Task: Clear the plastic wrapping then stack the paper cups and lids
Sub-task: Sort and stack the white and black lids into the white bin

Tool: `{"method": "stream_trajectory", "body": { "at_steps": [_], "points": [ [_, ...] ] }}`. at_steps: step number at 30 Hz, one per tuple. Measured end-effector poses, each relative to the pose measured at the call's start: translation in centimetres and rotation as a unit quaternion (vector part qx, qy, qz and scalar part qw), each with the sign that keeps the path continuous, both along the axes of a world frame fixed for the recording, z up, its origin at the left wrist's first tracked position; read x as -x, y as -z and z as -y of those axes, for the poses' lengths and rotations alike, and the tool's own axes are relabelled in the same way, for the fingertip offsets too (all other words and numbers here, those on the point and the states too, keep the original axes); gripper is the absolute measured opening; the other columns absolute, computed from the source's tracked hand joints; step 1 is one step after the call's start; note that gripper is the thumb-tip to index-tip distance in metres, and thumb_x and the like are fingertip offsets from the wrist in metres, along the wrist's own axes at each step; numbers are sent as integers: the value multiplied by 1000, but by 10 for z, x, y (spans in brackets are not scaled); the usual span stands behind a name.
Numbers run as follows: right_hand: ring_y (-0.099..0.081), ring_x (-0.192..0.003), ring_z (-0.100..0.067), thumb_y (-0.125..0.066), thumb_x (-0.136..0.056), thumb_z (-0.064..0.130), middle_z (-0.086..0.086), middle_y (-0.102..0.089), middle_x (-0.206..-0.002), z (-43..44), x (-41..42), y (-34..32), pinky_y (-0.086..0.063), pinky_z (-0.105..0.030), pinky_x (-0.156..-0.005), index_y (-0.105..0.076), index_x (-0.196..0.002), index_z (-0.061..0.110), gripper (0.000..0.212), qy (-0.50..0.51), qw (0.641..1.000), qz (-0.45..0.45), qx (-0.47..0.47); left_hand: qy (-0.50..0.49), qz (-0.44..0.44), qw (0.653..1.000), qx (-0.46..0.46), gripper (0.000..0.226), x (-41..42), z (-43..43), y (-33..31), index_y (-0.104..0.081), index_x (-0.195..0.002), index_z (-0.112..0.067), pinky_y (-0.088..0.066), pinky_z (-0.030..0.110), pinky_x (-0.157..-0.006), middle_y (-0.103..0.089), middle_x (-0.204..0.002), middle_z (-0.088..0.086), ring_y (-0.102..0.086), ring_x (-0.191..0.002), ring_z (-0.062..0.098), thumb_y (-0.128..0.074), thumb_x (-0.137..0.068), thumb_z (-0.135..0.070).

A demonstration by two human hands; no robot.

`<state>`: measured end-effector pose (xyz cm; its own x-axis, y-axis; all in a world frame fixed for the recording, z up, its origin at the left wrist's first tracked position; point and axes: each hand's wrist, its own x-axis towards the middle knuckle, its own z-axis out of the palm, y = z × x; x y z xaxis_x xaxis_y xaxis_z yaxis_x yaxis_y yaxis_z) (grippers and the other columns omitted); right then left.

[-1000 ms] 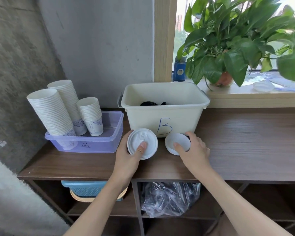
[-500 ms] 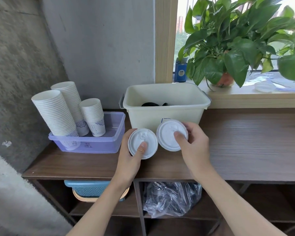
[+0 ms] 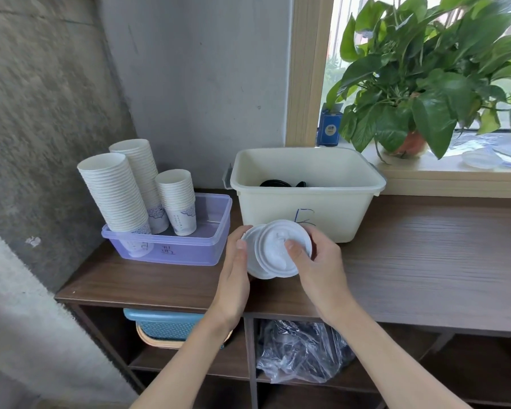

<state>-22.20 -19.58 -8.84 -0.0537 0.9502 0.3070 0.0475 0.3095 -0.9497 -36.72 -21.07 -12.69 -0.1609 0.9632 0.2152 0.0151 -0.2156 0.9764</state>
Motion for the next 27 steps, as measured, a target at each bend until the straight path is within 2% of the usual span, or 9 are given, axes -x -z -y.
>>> {"method": "stream_trajectory", "body": {
  "at_steps": [4,7,9,11,14,17,21,23,27],
  "points": [
    [-62,-98,-16,-63,-87,20,-4,-66,-106,-5,6,8,-51,-29,-85,-67,-105,26,19,-19,1000,18,-10,4,-17,999,-28,62,-2,5,-3,-47,-135,-24,-36,57,-111,-57,-135,2,-50,-130,23,-31,-94,-67],
    [-59,-105,-14,-62,-87,25,-7,-60,-115,-5,10,16,-49,-25,-86,-62,-112,28,25,-20,1000,21,-1,12,-16,999,-40,71,-2,8,-4,-46,-134,-25,-39,54,-110,-57,-133,0,-52,-128,22,-40,-86,-77],
    [-58,-107,-13,-62,-91,21,-6,-58,-118,-5,12,18,-49,-24,-86,-59,-115,29,26,-19,1000,23,4,16,-21,999,-48,75,-1,8,-3,-45,-134,-27,-42,47,-108,-56,-132,-3,-53,-126,20,-45,-82,-80],
    [-58,-107,-13,-62,-92,16,-6,-58,-118,-6,13,18,-50,-23,-86,-57,-117,27,28,-22,999,30,3,15,-30,998,-57,77,0,7,-1,-43,-133,-25,-44,31,-104,-58,-128,-9,-54,-123,11,-51,-78,-79],
    [-56,-109,-12,-60,-93,13,-2,-57,-118,-6,10,19,-49,-21,-88,-52,-121,22,31,-30,998,49,7,1,-34,997,-72,57,-3,7,-1,-46,-126,-28,-44,17,-92,-59,-116,-20,-57,-111,2,-60,-78,-57],
    [-54,-113,-14,-53,-97,15,-3,-55,-122,-5,6,22,-47,-28,-95,-48,-121,25,26,-60,996,59,22,-6,-41,996,-85,44,-4,6,0,-47,-121,-27,-45,16,-89,-59,-110,-21,-58,-105,3,-59,-79,-35],
    [-58,-105,-11,-49,-99,22,-2,-59,-116,-4,5,23,-49,-27,-91,-44,-117,26,19,-134,989,-4,62,2,-45,994,-96,38,-5,8,3,-45,-122,-22,-43,12,-88,-58,-109,-23,-57,-104,1,-50,-86,-11],
    [-59,-100,-4,-50,-95,35,1,-60,-112,-4,6,26,-49,-22,-88,-42,-120,24,29,-146,987,-14,62,1,-45,994,-101,32,-5,8,3,-44,-122,-20,-42,10,-88,-57,-107,-28,-55,-103,-2,-46,-91,-13],
    [-59,-111,-3,-61,-74,67,6,-62,-120,-6,11,35,-47,-24,-96,-36,-136,22,80,-155,984,-34,76,-12,-52,993,-109,25,-3,6,4,-44,-121,-13,-41,12,-88,-56,-107,-24,-55,-102,-1,-42,-98,-21]
  ]
}}
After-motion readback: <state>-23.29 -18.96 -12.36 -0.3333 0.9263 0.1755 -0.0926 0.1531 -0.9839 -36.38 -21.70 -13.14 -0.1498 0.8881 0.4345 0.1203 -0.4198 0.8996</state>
